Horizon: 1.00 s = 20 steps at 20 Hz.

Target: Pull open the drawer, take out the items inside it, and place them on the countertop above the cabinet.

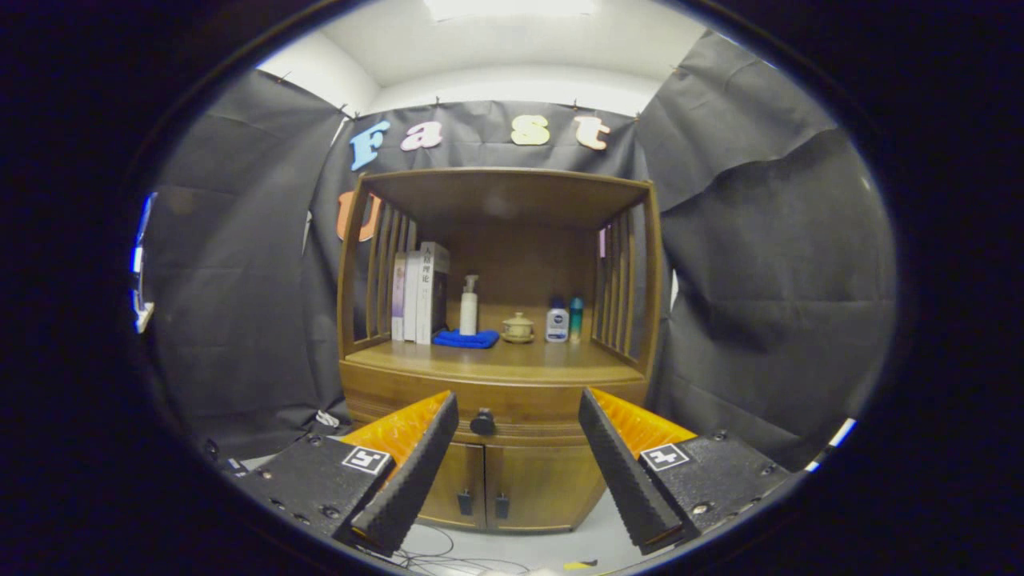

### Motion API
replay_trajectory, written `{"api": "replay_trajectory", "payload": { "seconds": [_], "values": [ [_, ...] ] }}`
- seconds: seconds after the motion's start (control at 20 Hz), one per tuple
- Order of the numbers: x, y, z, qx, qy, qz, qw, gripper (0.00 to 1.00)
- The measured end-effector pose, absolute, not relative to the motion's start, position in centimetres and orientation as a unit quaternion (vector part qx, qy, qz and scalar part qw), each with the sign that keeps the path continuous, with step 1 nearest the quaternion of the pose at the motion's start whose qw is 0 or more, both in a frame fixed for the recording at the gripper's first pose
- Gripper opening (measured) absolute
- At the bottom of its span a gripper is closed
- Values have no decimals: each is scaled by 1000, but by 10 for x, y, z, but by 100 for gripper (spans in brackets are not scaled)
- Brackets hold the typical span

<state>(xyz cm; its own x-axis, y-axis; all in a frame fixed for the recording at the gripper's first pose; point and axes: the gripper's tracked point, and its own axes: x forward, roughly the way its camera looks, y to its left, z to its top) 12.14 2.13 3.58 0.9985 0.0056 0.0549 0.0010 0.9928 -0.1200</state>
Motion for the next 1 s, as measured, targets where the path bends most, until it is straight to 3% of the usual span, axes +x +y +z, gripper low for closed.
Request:
{"api": "replay_trajectory", "payload": {
  "seconds": [0.6,0.85,1.0],
  "values": [
    [297,46,-61,-67,52,3,996,97],
    [328,41,-97,-45,91,-8,995,83],
    [339,39,-103,-44,93,-10,995,68]
  ]
}}
